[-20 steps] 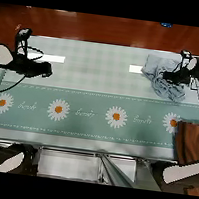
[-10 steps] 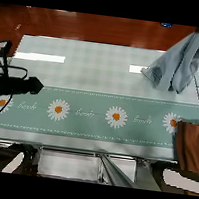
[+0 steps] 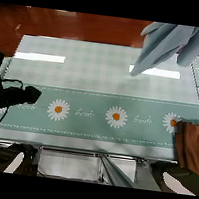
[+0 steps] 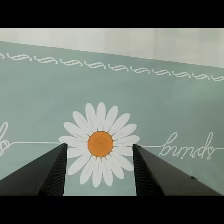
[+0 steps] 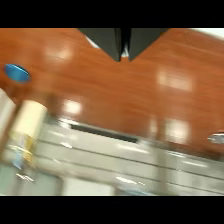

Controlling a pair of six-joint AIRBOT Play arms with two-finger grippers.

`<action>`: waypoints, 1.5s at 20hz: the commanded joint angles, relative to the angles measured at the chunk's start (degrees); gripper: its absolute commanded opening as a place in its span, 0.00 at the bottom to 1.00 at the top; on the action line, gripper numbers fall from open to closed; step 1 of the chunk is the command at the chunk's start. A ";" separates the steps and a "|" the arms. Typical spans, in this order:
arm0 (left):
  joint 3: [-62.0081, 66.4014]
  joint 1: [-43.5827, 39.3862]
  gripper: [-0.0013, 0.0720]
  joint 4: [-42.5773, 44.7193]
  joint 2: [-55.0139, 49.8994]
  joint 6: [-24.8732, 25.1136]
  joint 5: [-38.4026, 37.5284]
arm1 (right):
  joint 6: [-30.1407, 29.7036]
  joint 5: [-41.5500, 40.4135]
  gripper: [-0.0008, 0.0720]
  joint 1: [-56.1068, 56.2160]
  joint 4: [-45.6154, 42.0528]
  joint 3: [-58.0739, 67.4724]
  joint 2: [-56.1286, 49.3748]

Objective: Fold the shirts.

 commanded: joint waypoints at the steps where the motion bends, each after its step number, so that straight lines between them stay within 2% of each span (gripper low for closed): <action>1: -0.26 0.00 0.70 -0.63 0.48 0.07 1.27 | -0.72 5.64 0.04 9.31 1.03 -0.98 1.70; 3: -0.26 0.00 0.71 -0.66 0.48 0.04 2.51 | -0.55 7.72 0.04 15.98 4.48 -7.15 1.49; 6: -0.26 0.00 0.71 -0.63 0.48 0.07 2.91 | -0.15 6.10 0.04 22.97 12.28 -19.54 -1.11; 8: -0.26 0.00 0.71 -0.70 0.48 0.04 2.91 | -0.11 2.10 0.04 25.73 18.34 -28.33 -4.48; 10: -0.26 0.00 0.71 -2.12 0.46 0.26 2.95 | 2.56 -3.21 0.04 28.20 22.97 -35.76 -9.92; 13: -0.28 0.00 0.71 -2.58 0.46 0.22 2.95 | 1.40 -8.50 0.05 31.89 34.51 -38.77 -20.46; 14: -0.28 0.00 0.71 -2.58 0.46 0.22 2.95 | 1.38 -10.10 0.26 32.68 37.68 -38.77 -23.02; 15: -0.28 0.00 0.71 -2.62 0.46 0.22 2.93 | 1.07 -10.71 0.59 32.57 40.35 -38.53 -24.92; 16: -0.28 0.00 0.71 -2.62 0.46 0.22 2.75 | 0.98 -10.29 0.57 31.45 40.92 -37.92 -25.57; 18: -0.28 0.00 0.71 -4.68 0.39 0.20 -0.31 | 1.03 -6.75 0.57 25.22 40.72 -36.24 -24.22; 20: -0.35 0.00 0.71 -9.68 -1.07 0.68 -8.04 | 1.38 -1.22 0.57 13.77 40.57 -35.30 -20.04; 22: -1.90 0.00 0.71 -16.52 -2.84 5.95 -11.82 | 3.58 3.98 0.57 1.33 36.15 -35.63 -15.13; 24: -4.81 0.00 0.70 -20.04 -4.63 7.45 -10.27 | 5.14 8.11 0.56 -10.45 28.44 -40.19 -9.05; 26: -7.96 0.00 0.70 -21.90 -8.15 8.68 -8.72 | 4.72 9.35 0.56 -20.37 25.00 -50.14 -2.56; 30: -10.54 0.00 0.70 -26.51 -18.86 13.53 2.91 | -1.75 7.04 0.56 -34.80 29.29 -73.53 9.68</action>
